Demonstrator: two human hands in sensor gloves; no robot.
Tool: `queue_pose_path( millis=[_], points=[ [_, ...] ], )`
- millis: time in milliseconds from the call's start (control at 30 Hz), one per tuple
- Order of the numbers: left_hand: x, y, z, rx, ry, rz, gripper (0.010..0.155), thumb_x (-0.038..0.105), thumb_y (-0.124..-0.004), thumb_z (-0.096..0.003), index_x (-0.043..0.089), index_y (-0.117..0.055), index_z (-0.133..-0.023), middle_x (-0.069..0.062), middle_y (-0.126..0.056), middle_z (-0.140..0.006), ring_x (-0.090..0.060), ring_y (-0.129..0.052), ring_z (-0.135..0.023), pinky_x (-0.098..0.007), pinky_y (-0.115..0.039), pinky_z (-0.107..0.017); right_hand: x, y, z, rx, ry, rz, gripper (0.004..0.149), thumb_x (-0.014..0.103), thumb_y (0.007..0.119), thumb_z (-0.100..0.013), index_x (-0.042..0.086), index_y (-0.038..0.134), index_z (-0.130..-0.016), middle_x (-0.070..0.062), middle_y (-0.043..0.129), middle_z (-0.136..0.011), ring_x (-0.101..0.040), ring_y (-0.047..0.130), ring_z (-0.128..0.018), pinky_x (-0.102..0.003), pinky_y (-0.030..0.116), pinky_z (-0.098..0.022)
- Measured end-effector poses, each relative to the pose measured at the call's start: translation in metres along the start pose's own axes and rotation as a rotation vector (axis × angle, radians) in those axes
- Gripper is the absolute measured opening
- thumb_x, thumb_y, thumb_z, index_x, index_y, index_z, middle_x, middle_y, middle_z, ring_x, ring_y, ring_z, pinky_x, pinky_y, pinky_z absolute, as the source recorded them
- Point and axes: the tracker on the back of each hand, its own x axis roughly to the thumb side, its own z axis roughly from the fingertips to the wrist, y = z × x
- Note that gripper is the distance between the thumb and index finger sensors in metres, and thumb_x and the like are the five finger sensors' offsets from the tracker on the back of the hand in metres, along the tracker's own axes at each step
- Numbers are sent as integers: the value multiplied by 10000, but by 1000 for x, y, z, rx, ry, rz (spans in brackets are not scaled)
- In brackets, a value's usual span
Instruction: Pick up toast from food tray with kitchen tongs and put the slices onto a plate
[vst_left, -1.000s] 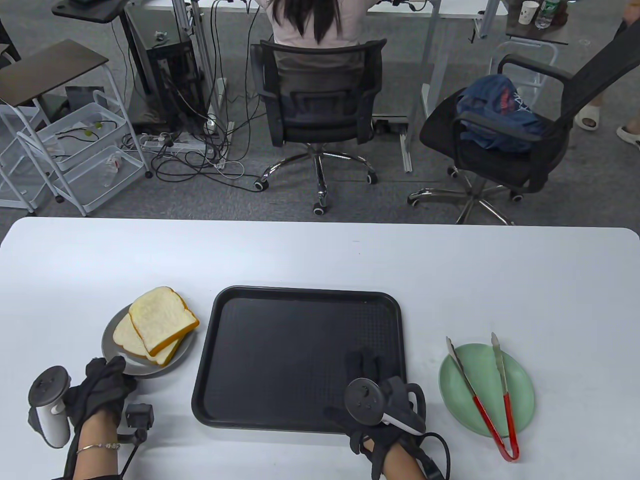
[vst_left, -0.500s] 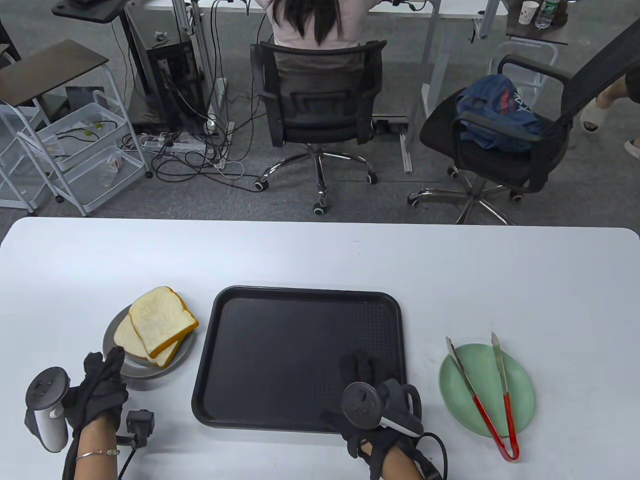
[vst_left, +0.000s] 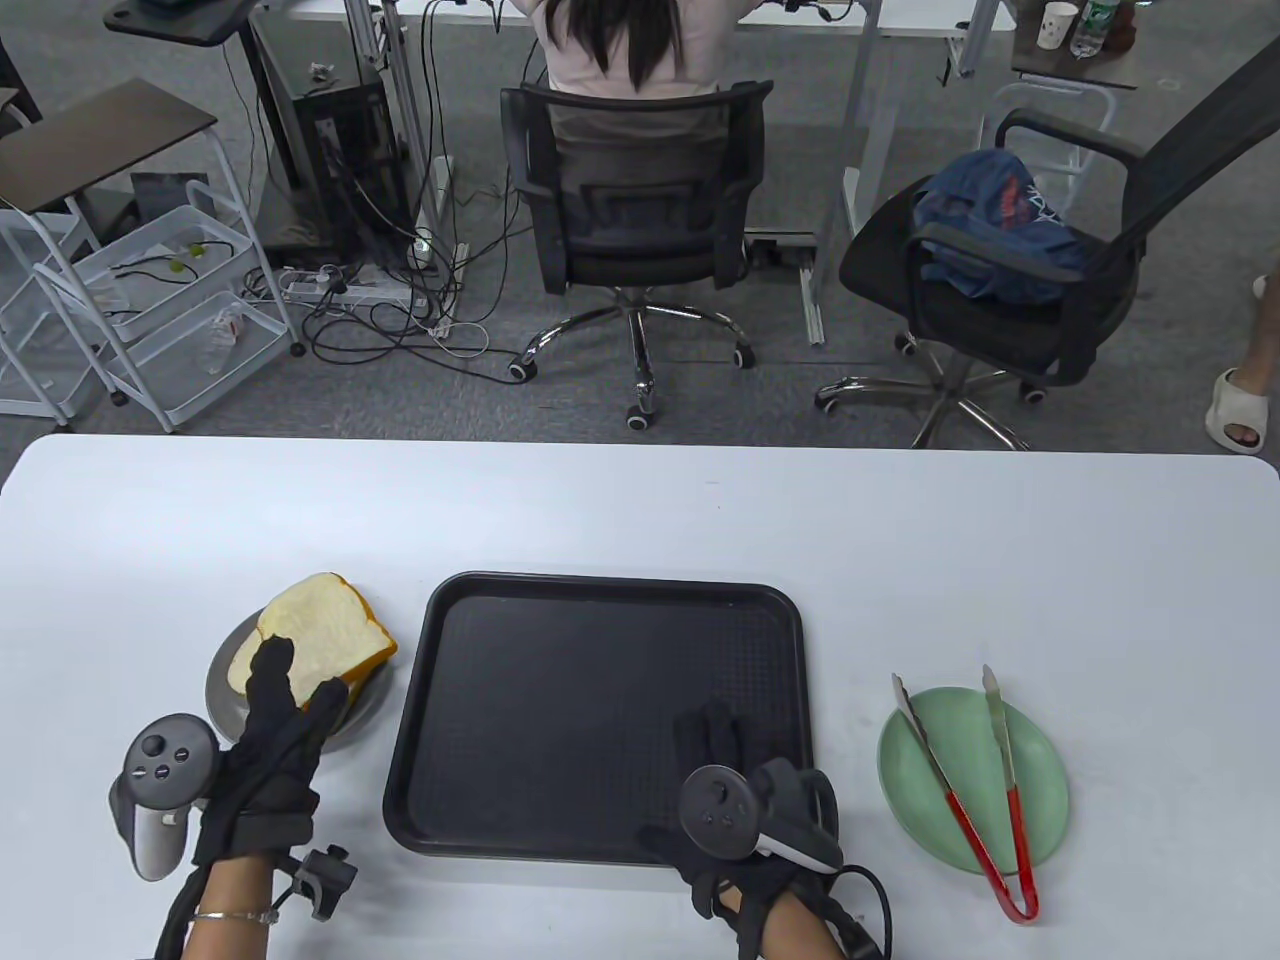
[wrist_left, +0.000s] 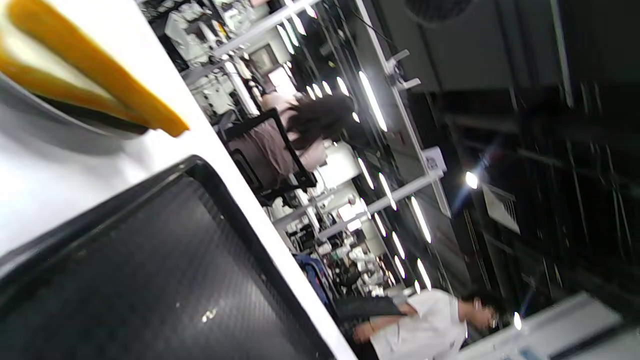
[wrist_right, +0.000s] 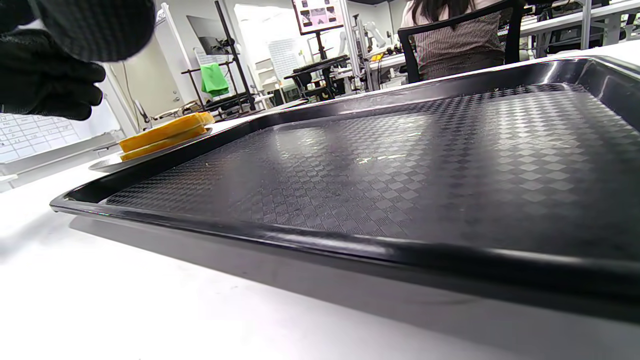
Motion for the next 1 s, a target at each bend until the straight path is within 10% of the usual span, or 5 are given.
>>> queue_pose_path(
  millis=[1000],
  points=[
    [40,-106,1,-246,-211,-746,990,694,-456,-672,60,60,-1231,-380,120,-1193,-692,4,-1023,-782,-231,-751,3,2,0,18,-12,-3,1051,601,742,-413,-1,96,-984,-375,117,-1025,-691,233,-824,-764,457,-505]
  ],
)
